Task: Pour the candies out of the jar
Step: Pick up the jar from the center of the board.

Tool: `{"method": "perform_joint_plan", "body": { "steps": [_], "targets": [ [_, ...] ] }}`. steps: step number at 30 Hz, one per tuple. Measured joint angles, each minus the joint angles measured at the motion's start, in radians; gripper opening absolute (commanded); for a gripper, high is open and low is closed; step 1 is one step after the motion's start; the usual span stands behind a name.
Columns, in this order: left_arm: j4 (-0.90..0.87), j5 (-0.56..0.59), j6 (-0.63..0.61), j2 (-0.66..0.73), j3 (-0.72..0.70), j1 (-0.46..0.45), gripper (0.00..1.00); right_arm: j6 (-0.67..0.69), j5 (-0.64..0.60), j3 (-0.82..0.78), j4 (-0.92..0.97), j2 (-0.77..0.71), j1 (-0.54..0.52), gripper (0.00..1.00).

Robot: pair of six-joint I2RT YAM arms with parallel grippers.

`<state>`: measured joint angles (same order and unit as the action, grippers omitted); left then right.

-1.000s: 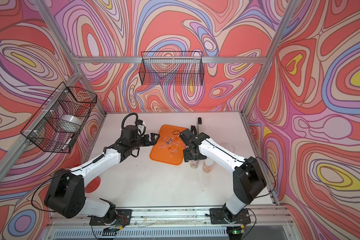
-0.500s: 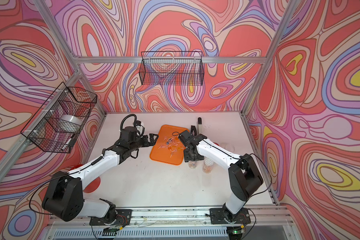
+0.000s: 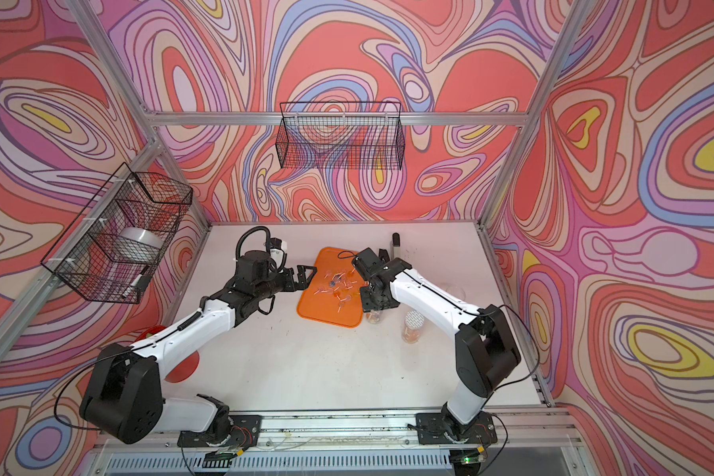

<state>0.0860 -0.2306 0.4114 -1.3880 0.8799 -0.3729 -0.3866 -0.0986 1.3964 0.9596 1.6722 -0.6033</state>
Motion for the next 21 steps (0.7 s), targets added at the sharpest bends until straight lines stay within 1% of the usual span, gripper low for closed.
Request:
{"method": "perform_joint_plan", "body": {
  "steps": [3, 6, 11, 13, 19, 21],
  "targets": [
    [0.002, -0.051, -0.017, 0.008, 0.0, 0.0, 1.0, 0.063, 0.08, 0.105, -0.009, 0.0, 0.024, 0.41],
    [0.002, -0.105, -0.042, 0.035, 0.0, 0.002, 1.0, 0.127, 0.198, 0.21, -0.02, 0.002, 0.059, 0.41],
    [0.002, -0.277, -0.098, 0.109, 0.005, 0.051, 1.0, 0.229, 0.428, 0.336, -0.033, 0.019, 0.125, 0.41],
    [0.0, -0.345, -0.122, 0.124, 0.016, 0.073, 1.0, 0.268, 0.499, 0.378, -0.027, 0.035, 0.139, 0.4],
    [-0.026, -0.538, -0.2, 0.127, 0.079, 0.093, 1.0, 0.383, 0.702, 0.462, 0.01, 0.093, 0.143, 0.38],
    [-0.04, -0.58, -0.227, 0.131, 0.094, 0.093, 0.99, 0.42, 0.754, 0.5, 0.04, 0.119, 0.142, 0.38]
  ]
}}
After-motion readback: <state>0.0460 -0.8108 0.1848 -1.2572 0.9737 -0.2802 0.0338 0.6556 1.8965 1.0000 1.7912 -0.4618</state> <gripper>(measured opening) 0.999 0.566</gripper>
